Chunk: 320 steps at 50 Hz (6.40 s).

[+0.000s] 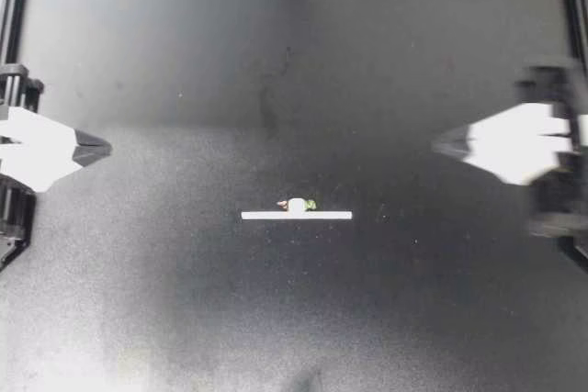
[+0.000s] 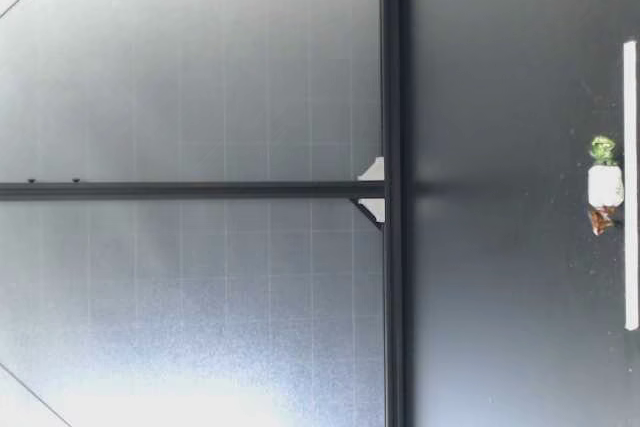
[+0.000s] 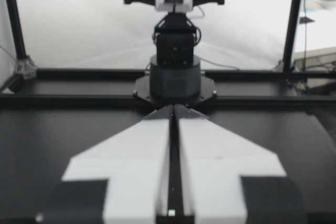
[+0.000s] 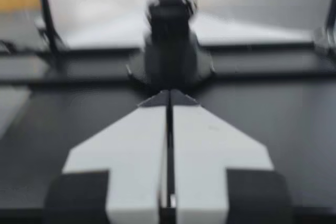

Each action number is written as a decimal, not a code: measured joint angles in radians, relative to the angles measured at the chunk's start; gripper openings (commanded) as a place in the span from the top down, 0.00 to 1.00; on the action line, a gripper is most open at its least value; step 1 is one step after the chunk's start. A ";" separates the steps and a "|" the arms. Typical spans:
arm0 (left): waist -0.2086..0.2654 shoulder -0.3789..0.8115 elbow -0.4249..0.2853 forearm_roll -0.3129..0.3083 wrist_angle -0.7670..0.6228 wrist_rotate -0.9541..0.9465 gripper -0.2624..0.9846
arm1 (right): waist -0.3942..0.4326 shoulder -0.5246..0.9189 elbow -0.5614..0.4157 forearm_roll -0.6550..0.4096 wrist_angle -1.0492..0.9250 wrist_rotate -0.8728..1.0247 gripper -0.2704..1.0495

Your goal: Pick up the candy and unwrap it.

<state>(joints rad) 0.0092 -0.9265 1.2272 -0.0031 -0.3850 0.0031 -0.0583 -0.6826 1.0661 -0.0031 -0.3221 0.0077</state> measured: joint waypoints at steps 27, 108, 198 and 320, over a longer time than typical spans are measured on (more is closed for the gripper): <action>0.002 0.020 0.000 0.000 0.000 0.000 0.87 | -0.032 0.557 -0.298 0.000 0.368 -0.003 0.43; 0.002 0.020 0.002 0.000 -0.002 0.000 0.87 | -0.023 0.983 -0.571 0.000 0.686 0.044 0.68; 0.008 0.644 -0.227 0.000 -0.137 0.135 0.39 | -0.014 0.584 -0.595 0.009 0.736 0.087 0.93; 0.008 0.686 -0.216 -0.067 -0.215 0.094 0.89 | 0.000 0.449 -0.365 0.008 0.488 0.084 0.93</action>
<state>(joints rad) 0.0169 -0.2408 1.0109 -0.0706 -0.5998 0.0966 -0.0583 -0.2332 0.7010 0.0046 0.1657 0.0920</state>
